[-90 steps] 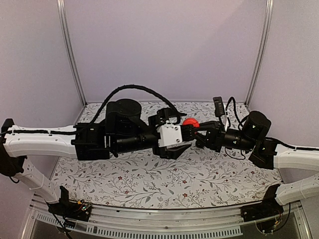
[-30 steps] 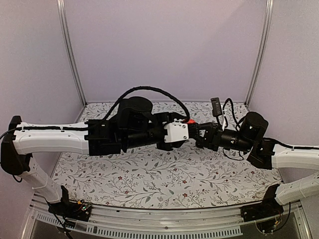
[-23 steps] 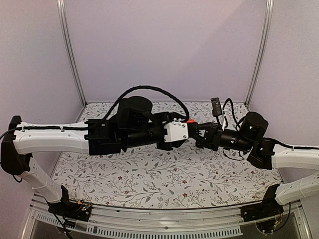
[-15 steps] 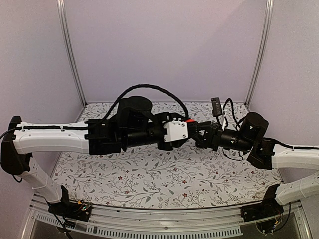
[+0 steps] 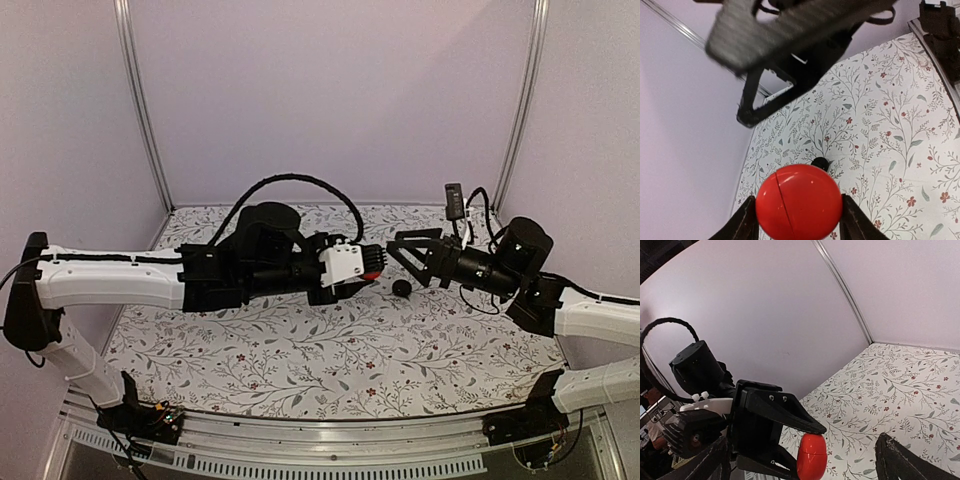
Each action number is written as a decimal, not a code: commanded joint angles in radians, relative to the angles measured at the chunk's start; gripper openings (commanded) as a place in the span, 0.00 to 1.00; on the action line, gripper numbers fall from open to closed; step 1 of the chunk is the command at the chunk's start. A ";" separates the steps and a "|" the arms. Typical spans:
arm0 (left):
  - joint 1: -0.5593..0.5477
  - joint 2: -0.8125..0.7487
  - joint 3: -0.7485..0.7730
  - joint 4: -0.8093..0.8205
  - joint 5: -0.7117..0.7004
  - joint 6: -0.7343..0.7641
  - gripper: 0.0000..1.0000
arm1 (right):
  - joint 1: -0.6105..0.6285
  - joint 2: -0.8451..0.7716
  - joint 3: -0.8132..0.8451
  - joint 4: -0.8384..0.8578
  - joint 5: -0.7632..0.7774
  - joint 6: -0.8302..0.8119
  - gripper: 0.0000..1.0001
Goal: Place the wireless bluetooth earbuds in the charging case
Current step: Pass from the right arm to the left, then place the charging case at the center of the board.
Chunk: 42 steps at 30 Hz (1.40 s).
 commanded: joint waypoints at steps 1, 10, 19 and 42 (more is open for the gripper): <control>0.068 -0.018 -0.074 0.079 0.087 -0.144 0.43 | -0.073 -0.065 -0.001 -0.050 0.044 0.000 0.99; 0.232 0.187 -0.085 0.095 0.248 -0.405 0.44 | -0.138 -0.115 -0.014 -0.138 0.062 -0.052 0.99; 0.280 0.442 0.087 -0.024 0.262 -0.460 0.45 | -0.143 -0.129 -0.036 -0.155 0.073 -0.057 0.99; 0.334 0.673 0.323 -0.258 0.304 -0.511 0.98 | -0.146 -0.099 -0.035 -0.175 0.053 -0.086 0.99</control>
